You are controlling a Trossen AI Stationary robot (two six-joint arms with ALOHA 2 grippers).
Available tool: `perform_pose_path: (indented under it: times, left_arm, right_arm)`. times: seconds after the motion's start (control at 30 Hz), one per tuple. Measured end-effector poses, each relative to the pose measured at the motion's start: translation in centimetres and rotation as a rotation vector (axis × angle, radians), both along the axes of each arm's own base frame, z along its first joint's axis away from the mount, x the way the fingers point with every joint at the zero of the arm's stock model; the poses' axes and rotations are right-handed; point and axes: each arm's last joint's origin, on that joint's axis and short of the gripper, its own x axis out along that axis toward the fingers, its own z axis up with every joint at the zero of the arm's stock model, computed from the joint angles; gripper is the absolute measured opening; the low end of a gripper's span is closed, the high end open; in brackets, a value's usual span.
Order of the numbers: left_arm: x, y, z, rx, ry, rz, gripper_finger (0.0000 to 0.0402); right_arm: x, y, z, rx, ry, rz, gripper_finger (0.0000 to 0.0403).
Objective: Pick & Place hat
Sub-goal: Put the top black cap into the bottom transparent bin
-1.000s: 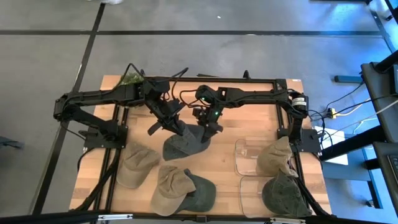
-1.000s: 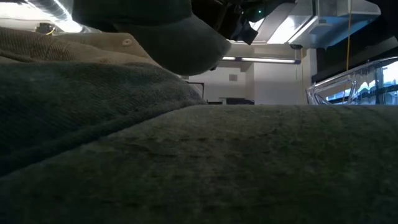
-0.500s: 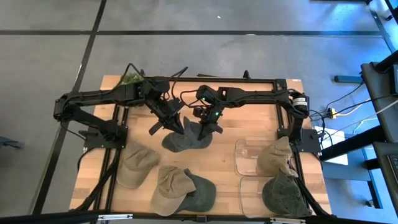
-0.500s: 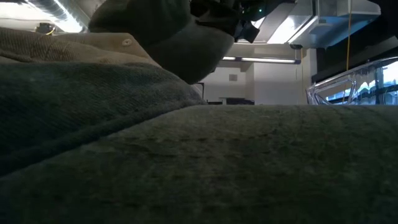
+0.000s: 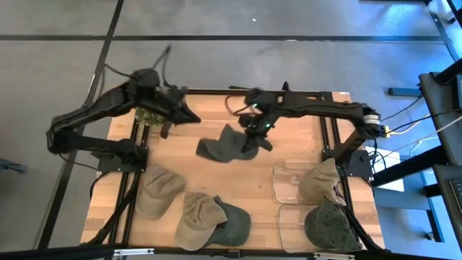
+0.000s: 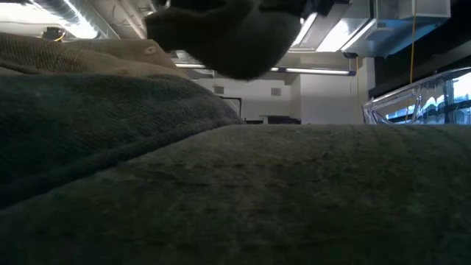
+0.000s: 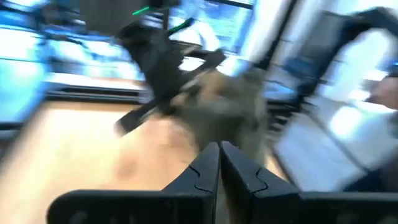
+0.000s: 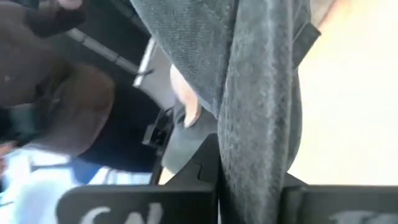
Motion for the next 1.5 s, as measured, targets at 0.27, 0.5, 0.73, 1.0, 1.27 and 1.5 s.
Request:
perform_pose_path:
  times: [0.27, 0.5, 0.73, 1.0, 1.27, 1.5]
  left_arm:
    - [-1.5, 0.2, 0.1, 0.082, -0.048, 0.177, 0.0009]
    - [1.9, 1.0, -3.5, 0.077, -0.258, 0.099, 0.0012]
    - [5.7, 1.6, -6.5, 0.023, -0.418, 0.066, 0.0009]
    - [8.1, 1.1, -7.6, 0.02, -0.484, 0.013, 0.0011]
    - [8.1, 1.0, -7.5, -0.007, -0.486, 0.014, 0.0011]
    - [8.1, 1.0, -7.5, -0.01, -0.481, 0.016, 0.0021]
  right_arm:
    - [-4.7, 0.4, 6.4, -0.194, -0.191, -0.186, 0.0016]
    - [-7.8, 1.0, 10.4, -0.27, -0.396, -0.257, 0.0016]
    - [-7.3, 1.4, 12.1, -0.311, -0.584, -0.269, 0.0016]
    - [-7.2, 1.4, 12.4, -0.31, -0.62, -0.26, 0.0016]
    - [-7.3, 1.5, 12.5, -0.297, -0.624, -0.249, 0.0016]
    - [-7.3, 1.5, 12.4, -0.296, -0.62, -0.247, 0.0016]
